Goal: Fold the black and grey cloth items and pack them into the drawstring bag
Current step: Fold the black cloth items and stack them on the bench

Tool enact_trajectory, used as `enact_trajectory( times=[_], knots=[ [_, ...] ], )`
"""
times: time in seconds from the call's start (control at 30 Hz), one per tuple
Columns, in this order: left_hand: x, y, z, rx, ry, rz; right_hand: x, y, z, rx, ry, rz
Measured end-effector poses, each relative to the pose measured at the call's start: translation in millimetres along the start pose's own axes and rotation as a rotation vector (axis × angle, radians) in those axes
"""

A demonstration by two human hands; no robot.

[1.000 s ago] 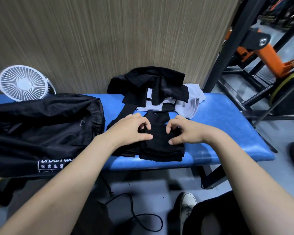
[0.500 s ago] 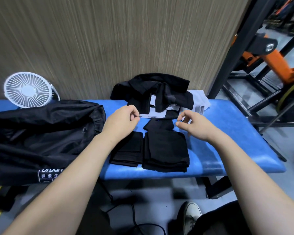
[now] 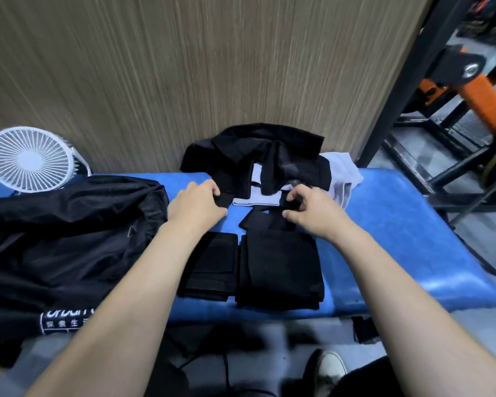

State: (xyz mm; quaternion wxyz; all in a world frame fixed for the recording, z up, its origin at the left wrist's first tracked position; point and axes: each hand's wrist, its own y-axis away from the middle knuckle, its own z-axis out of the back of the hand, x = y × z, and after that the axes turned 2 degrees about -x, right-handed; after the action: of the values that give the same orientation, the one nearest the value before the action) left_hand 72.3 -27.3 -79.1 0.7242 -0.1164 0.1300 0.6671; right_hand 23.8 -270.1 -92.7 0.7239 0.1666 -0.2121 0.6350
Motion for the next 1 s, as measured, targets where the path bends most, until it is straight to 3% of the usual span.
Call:
enact_trajectory(
  times=[0.07,0.2,0.33,0.43,0.7,0.83,1.0],
  knots=[
    [3,2,1,0.031,0.019,-0.008,-2,1,-2,0.037,-0.040,-0.006],
    [-11,9,-2,-0.030,0.094,-0.214,8,3,0,0.073,-0.237,-0.037],
    [-20,13,-14,0.124,0.146,-0.238,14,5,-5,0.204,-0.116,-0.024],
    [-23,14,-20,0.174,0.171,-0.251,15,5,-3,0.202,-0.152,-0.018],
    [-30,14,-7,0.112,0.442,-0.299,41,21,19,-0.023,-0.723,0.130],
    [-34,16,-9,0.055,0.413,-0.368,53,30,30,-0.063,-0.968,0.222],
    [-37,17,-10,-0.075,0.405,-0.321,61,40,40,-0.045,-1.211,0.269]
  ],
)
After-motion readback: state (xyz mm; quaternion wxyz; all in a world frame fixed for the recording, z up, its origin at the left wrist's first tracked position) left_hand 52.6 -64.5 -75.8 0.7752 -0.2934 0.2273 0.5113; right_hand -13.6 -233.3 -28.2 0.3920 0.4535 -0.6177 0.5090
